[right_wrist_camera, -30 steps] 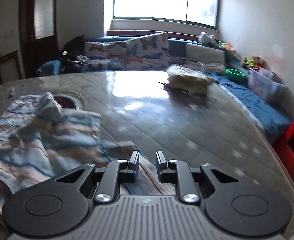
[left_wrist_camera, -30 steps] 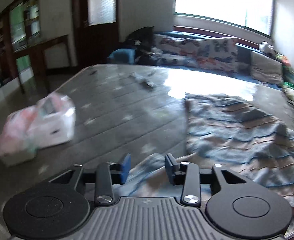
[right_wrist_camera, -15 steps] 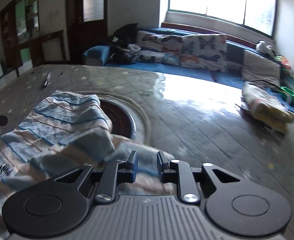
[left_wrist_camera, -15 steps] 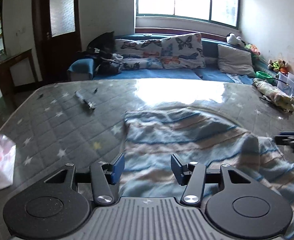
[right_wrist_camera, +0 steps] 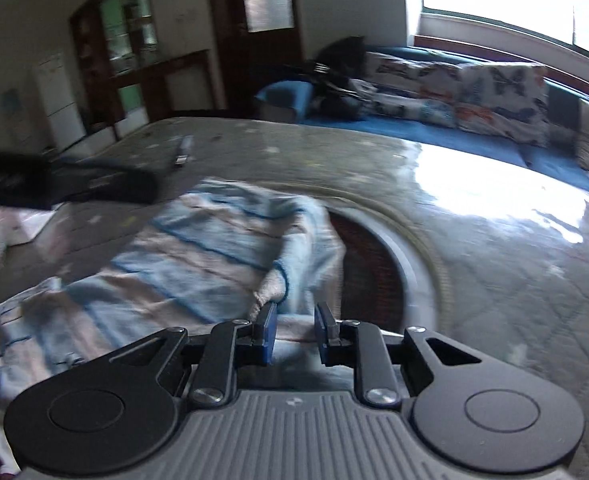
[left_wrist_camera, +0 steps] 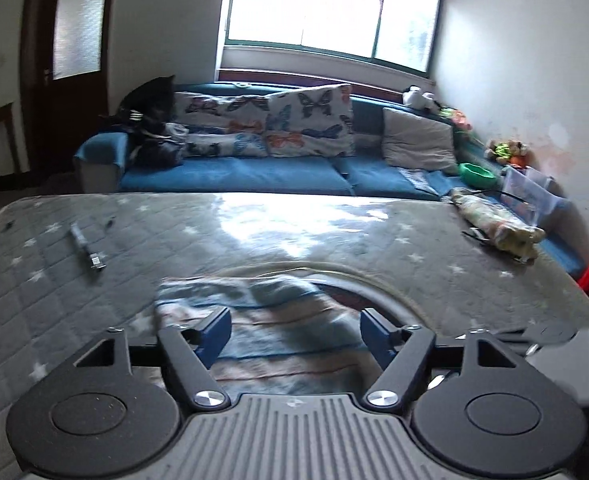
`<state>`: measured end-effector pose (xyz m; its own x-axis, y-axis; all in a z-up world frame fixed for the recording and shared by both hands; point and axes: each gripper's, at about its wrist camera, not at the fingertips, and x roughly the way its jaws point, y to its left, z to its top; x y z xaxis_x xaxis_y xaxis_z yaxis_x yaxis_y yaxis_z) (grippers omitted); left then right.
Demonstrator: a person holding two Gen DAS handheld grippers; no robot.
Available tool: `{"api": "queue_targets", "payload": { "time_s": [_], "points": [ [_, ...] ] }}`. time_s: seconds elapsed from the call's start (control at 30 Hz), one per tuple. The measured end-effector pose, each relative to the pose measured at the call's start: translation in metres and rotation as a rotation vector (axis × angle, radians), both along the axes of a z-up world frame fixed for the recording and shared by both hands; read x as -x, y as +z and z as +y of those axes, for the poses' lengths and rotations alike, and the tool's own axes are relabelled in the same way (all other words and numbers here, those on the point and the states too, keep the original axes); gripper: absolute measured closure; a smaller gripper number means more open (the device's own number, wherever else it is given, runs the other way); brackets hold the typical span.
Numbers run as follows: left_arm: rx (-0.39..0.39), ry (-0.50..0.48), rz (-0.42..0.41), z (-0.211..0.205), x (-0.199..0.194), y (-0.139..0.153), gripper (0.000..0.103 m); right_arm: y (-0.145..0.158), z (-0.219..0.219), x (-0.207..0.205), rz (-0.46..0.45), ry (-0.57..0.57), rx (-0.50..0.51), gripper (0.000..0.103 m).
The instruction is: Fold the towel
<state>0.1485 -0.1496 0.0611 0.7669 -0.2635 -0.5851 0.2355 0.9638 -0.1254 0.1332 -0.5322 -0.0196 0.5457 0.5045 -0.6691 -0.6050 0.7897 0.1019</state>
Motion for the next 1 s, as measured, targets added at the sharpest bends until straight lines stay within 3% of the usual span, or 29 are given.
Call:
{"api": "queue_targets", "payload": {
  "time_s": [0.27,0.57,0.67,0.77,0.9,1.0],
  "points": [
    [-0.029,-0.022,0.080,-0.027,-0.032,-0.041,0.031,-0.011,0.015,0.018,0.012,0.055,-0.011,0.079],
    [-0.093,0.016,0.161,-0.019,-0.034,-0.083,0.036,0.006,-0.014,0.028,0.016,0.053,-0.050,0.065],
    [-0.096,0.020,0.164,-0.016,-0.033,-0.088,0.034,0.019,-0.029,0.020,-0.006,-0.008,-0.079,0.062],
    [-0.098,0.020,0.158,-0.014,-0.032,-0.089,0.034,0.023,-0.043,0.001,-0.031,-0.092,-0.046,0.057],
    [-0.098,0.021,0.154,-0.012,-0.031,-0.091,0.034,0.007,-0.062,-0.028,0.047,-0.182,-0.025,0.056],
    [-0.102,0.018,0.150,-0.010,-0.032,-0.091,0.033,-0.008,-0.079,-0.037,0.144,-0.224,-0.075,0.055]
  ]
}}
